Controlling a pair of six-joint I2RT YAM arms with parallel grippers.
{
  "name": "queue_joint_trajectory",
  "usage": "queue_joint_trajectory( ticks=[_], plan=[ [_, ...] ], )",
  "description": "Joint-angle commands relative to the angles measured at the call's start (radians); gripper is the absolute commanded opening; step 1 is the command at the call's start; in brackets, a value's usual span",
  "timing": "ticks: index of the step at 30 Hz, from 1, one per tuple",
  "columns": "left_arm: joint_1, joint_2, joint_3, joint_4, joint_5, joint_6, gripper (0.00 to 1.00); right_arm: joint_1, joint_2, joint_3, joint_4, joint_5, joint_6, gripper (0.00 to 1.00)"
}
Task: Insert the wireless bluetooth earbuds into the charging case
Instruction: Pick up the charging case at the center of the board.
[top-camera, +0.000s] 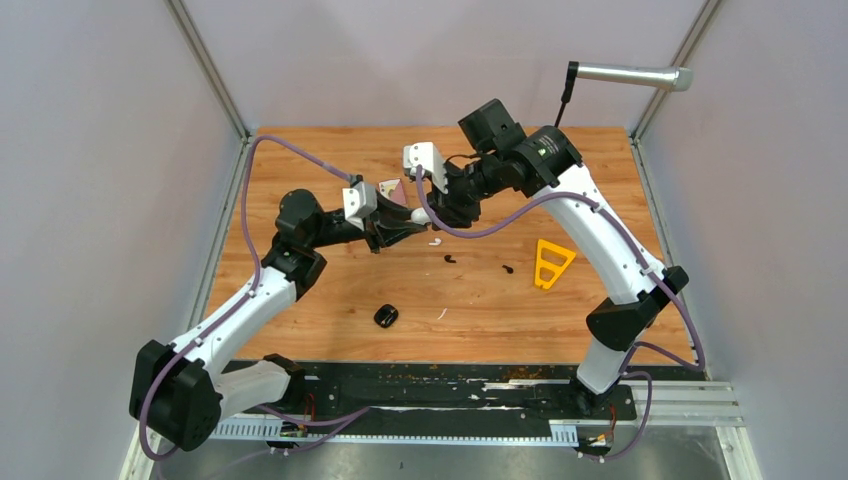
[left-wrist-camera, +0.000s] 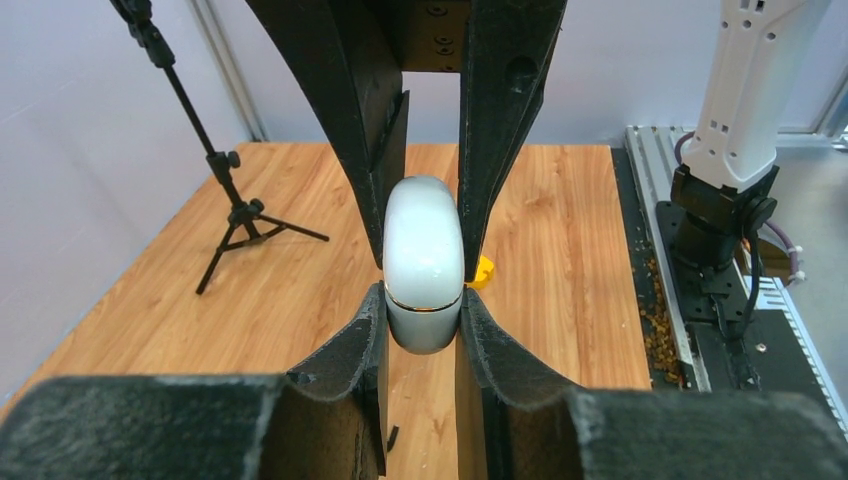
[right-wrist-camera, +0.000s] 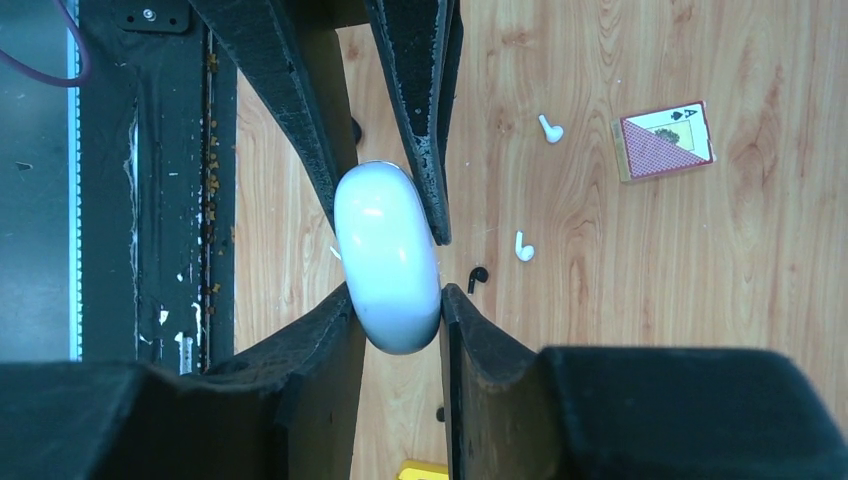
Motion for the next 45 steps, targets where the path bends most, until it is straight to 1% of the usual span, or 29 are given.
queue_joint_trajectory(
  ticks=[1,3,5,8,15,20,32,34,37,42,45],
  plan=[
    [-0.002,0.010,0.023,0.003,-0.022,-0.023,0.18,0.012,-0.007,0.054,-0.016,-0.003,-0.031,0.00],
    [-0.002,0.011,0.022,0.005,-0.026,-0.026,0.28,0.012,-0.007,0.053,-0.019,0.007,-0.031,0.00],
    [-0.002,0.014,0.023,0.006,-0.027,-0.026,0.35,0.012,-0.002,0.054,-0.022,0.019,-0.025,0.00],
    [-0.002,0.017,0.024,0.005,-0.026,-0.019,0.43,0.012,0.008,0.065,-0.029,0.021,-0.017,0.00],
    [-0.002,0.025,0.029,0.005,-0.034,-0.025,0.43,0.012,0.012,0.064,-0.015,0.022,0.010,0.00],
    [-0.003,0.024,0.032,0.007,-0.032,-0.034,0.46,0.012,0.027,0.071,-0.012,0.054,0.032,0.00],
    [-0.003,0.036,0.035,0.005,-0.026,-0.034,0.38,0.013,0.033,0.059,0.006,0.057,0.060,0.00],
    [-0.003,0.039,0.038,0.004,-0.022,-0.033,0.33,0.012,0.032,0.058,0.008,0.057,0.063,0.00],
    [-0.003,0.041,0.038,0.005,-0.021,-0.030,0.22,0.012,0.030,0.052,0.013,0.056,0.066,0.00],
    [-0.003,0.047,0.040,0.018,-0.011,-0.029,0.08,0.013,0.023,0.032,0.030,0.060,0.085,0.00],
    [-0.003,0.048,0.034,0.016,-0.013,-0.028,0.02,0.013,0.026,0.033,0.029,0.061,0.101,0.00]
  ],
)
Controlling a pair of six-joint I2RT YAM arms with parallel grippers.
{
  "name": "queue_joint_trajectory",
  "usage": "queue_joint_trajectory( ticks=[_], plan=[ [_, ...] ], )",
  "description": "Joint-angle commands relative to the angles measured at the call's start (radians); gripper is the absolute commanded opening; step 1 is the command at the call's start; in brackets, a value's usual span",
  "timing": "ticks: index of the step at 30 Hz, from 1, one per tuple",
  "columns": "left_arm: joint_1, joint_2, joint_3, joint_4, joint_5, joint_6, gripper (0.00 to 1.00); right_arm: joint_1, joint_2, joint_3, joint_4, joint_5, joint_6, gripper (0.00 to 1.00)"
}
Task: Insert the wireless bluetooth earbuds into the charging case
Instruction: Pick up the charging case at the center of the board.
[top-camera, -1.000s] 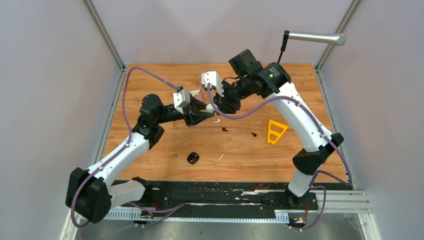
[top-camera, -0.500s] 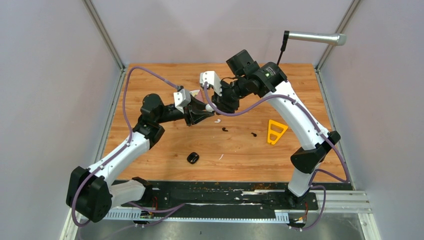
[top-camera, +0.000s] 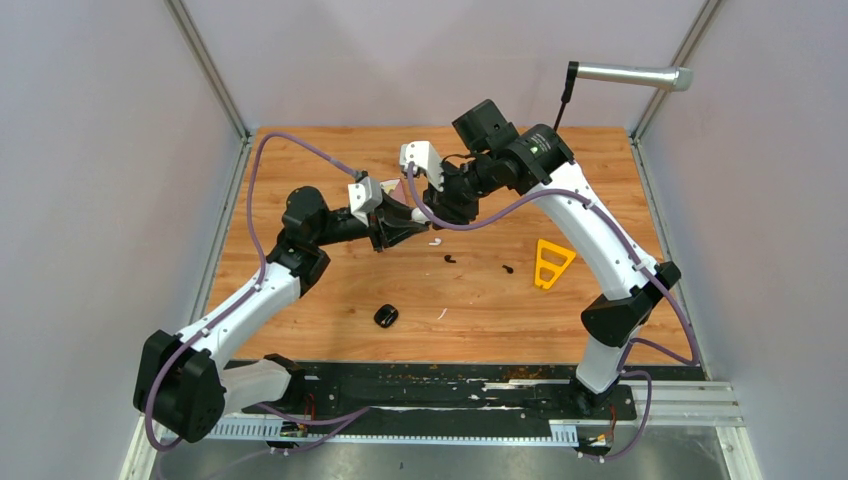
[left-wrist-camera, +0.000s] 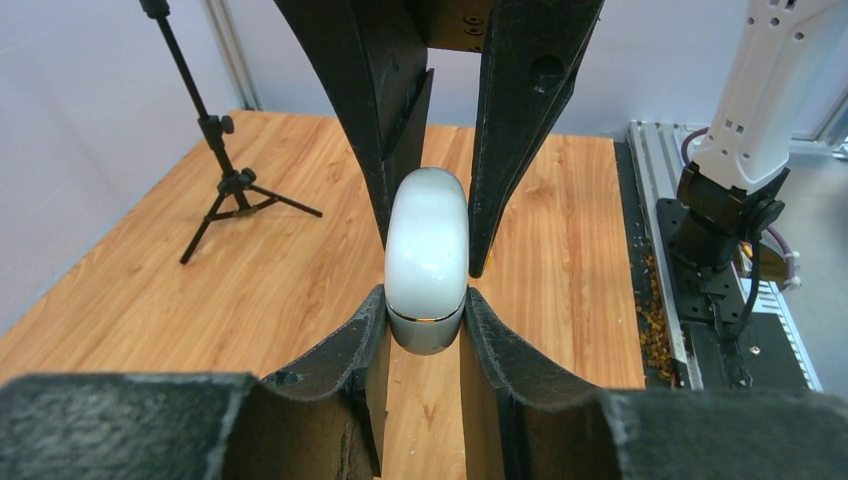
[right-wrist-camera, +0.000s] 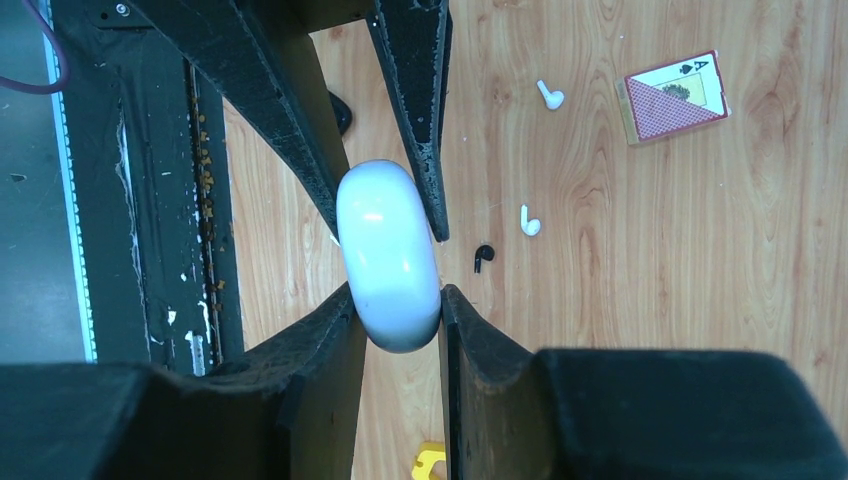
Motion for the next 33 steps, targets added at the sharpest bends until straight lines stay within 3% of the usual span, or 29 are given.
queue_joint_trajectory(
  ticks=[1,4,7,8,22,27,30,32,33],
  plan=[
    [-0.002,0.004,0.031,0.026,0.007,0.001,0.00,0.006,-0.010,0.009,0.047,-0.011,0.043,0.03],
    [-0.002,0.005,0.026,0.022,-0.012,-0.009,0.01,0.006,-0.011,0.010,0.043,-0.007,0.041,0.03],
    [-0.002,0.003,0.017,0.033,-0.050,-0.032,0.29,0.006,-0.007,0.016,0.046,0.002,0.069,0.00],
    [-0.002,0.002,0.014,0.042,-0.054,-0.041,0.32,0.006,-0.004,0.019,0.044,0.003,0.076,0.00],
    [-0.002,0.020,0.015,0.060,-0.047,-0.064,0.39,0.005,-0.006,-0.003,0.075,0.006,0.111,0.00],
    [-0.002,0.023,0.015,0.070,-0.042,-0.067,0.29,0.005,-0.008,-0.010,0.087,0.011,0.118,0.00],
    [-0.002,0.025,0.013,0.083,-0.032,-0.063,0.10,0.005,-0.008,-0.015,0.090,0.009,0.124,0.02],
    [-0.003,0.025,0.012,0.083,-0.030,-0.059,0.01,0.004,-0.006,-0.013,0.088,0.012,0.129,0.11],
    [-0.002,0.024,0.012,0.079,-0.030,-0.054,0.00,0.004,-0.005,-0.008,0.083,0.015,0.131,0.23]
  ],
)
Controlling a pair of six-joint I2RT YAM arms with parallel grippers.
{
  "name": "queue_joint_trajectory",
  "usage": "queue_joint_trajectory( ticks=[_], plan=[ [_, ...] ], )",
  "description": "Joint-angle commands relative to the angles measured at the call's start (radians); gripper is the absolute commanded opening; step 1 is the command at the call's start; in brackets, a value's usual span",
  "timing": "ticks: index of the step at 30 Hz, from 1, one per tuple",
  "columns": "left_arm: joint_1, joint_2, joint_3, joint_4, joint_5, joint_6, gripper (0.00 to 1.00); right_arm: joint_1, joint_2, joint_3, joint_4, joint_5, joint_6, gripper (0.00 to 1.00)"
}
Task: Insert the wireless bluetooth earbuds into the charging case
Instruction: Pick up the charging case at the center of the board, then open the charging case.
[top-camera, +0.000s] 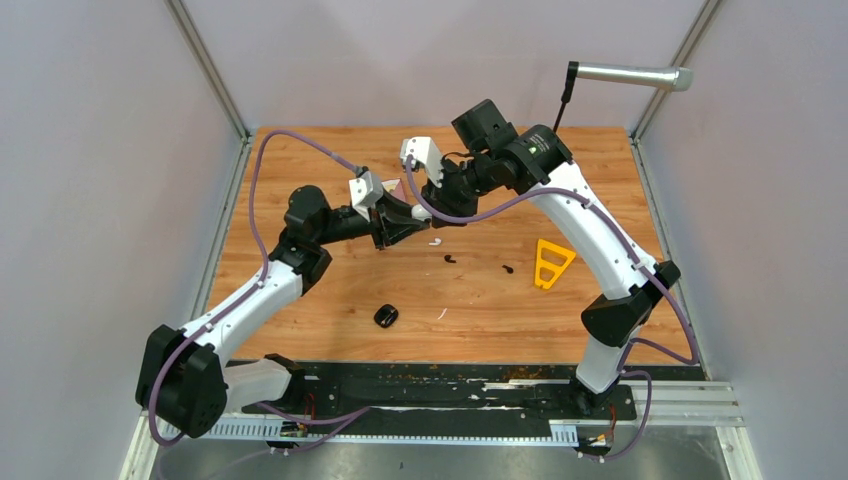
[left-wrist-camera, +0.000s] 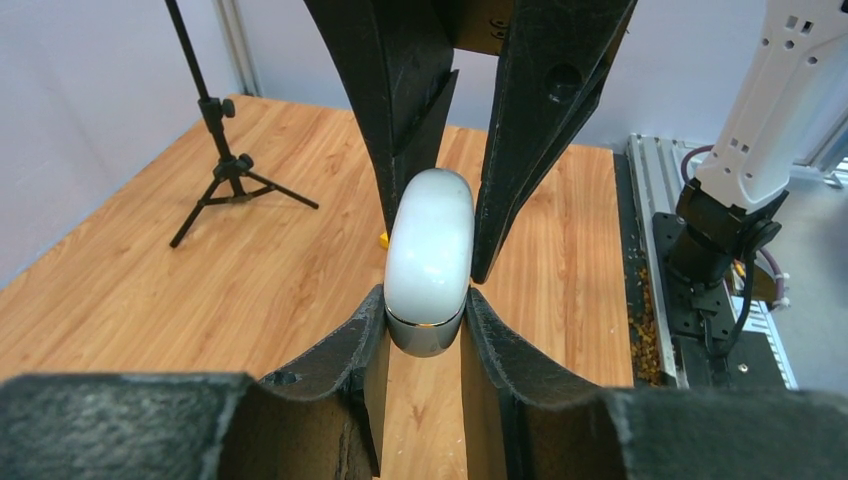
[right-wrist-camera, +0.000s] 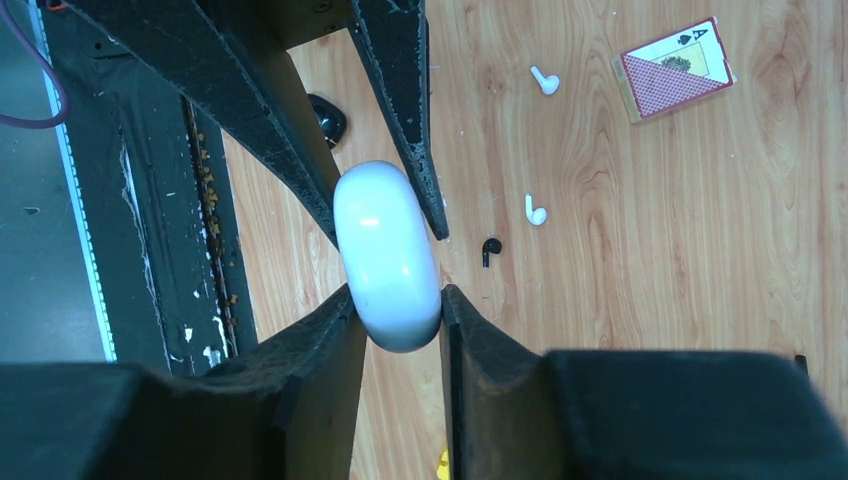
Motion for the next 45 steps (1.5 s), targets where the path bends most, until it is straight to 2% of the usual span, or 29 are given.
queue_joint_trajectory(
  ticks=[1,3,6,15,27,35,39,42,45],
  plan=[
    [-0.002,0.002,0.012,0.049,0.002,0.016,0.00,0.005,-0.004,0.016,0.047,-0.013,0.041,0.36],
    [-0.002,0.001,0.012,0.027,0.024,0.053,0.00,0.001,-0.007,0.022,0.049,-0.002,0.048,0.53],
    [-0.002,-0.003,0.000,0.000,0.057,0.146,0.00,-0.015,-0.011,0.031,0.040,-0.035,0.050,0.61],
    [-0.002,-0.001,-0.011,-0.008,0.103,0.292,0.00,-0.053,0.029,0.069,-0.008,-0.070,0.060,0.59],
    [-0.010,0.016,-0.018,0.003,0.107,0.300,0.00,-0.108,0.071,0.153,0.012,-0.102,0.151,0.57],
    [-0.010,0.019,-0.029,0.028,0.085,0.266,0.00,-0.108,0.061,0.150,0.015,-0.122,0.174,0.57],
    [-0.009,0.025,-0.033,0.032,0.041,0.189,0.00,-0.109,0.055,0.194,-0.012,-0.176,0.169,0.58],
    [-0.001,0.023,-0.043,0.054,0.021,0.128,0.00,-0.118,0.008,0.219,-0.021,-0.231,0.164,0.61],
    [0.017,0.017,-0.039,0.058,0.015,0.091,0.00,-0.157,-0.084,0.139,0.053,-0.250,0.195,0.65]
  ],
)
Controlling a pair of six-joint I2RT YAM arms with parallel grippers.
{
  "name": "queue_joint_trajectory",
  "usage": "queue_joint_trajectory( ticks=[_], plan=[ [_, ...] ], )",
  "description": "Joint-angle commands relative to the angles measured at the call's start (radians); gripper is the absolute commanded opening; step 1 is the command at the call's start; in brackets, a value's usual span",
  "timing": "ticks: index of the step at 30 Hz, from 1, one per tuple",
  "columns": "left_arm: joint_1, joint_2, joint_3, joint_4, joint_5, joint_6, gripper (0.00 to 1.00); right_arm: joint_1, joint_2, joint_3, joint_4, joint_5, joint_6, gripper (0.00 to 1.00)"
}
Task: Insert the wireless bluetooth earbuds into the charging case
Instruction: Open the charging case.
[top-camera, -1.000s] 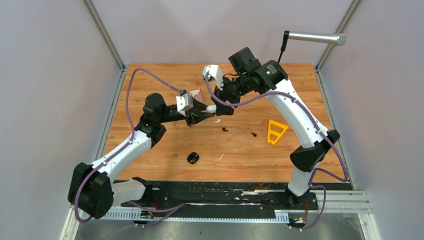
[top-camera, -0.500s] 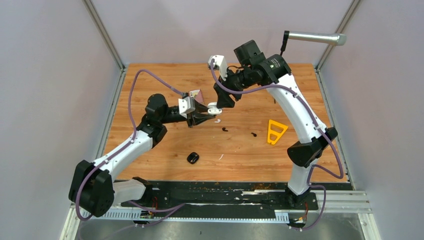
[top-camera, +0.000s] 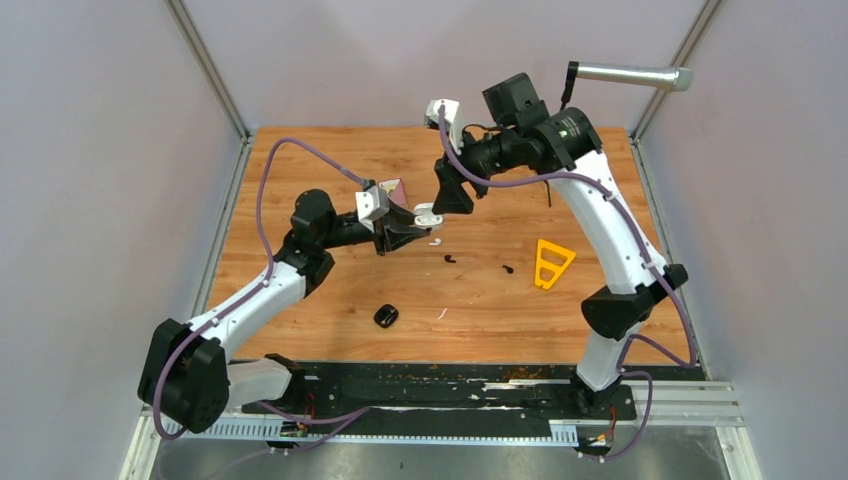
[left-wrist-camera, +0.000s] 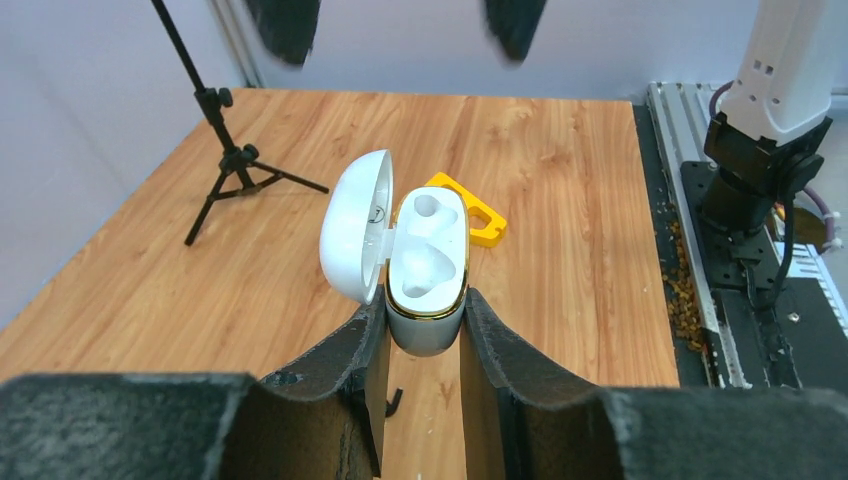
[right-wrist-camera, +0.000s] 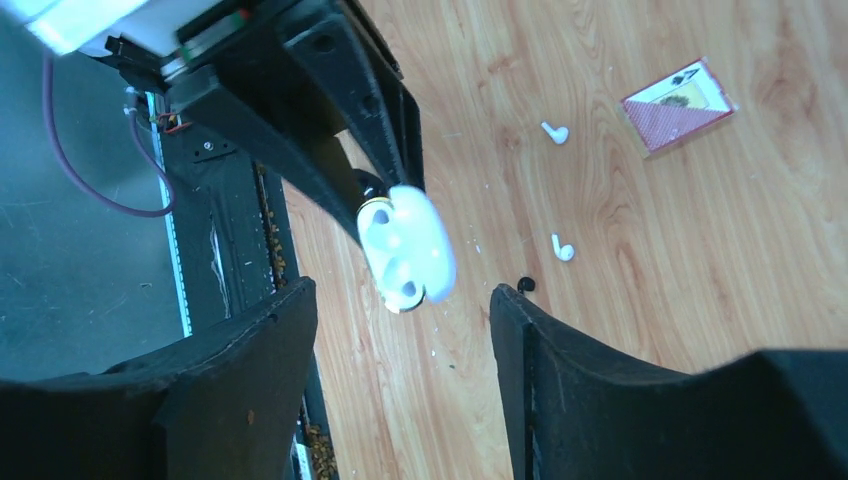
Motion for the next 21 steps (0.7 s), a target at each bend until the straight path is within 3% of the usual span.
queue_joint_trajectory(
  ticks=[1,8,14,20,21],
  plan=[
    [0.024,-0.005,0.003,0.061,-0.024,-0.099,0.00,-0.057,-0.162,-0.062,0.109,-0.071,0.045,0.66],
    [0.075,-0.032,0.037,0.057,-0.035,-0.266,0.00,-0.201,-0.256,-0.375,0.324,-0.028,0.060,0.64],
    [0.126,-0.150,0.037,-0.092,-0.069,-0.235,0.00,-0.229,-0.227,-0.534,0.482,0.054,0.048,0.61],
    [0.184,-0.249,0.012,-0.199,-0.122,-0.218,0.00,-0.225,-0.085,-0.568,0.651,0.237,0.283,0.60],
    [0.192,-0.261,0.010,-0.224,-0.130,-0.203,0.00,-0.217,-0.042,-0.541,0.628,0.292,0.315,0.53]
  ],
)
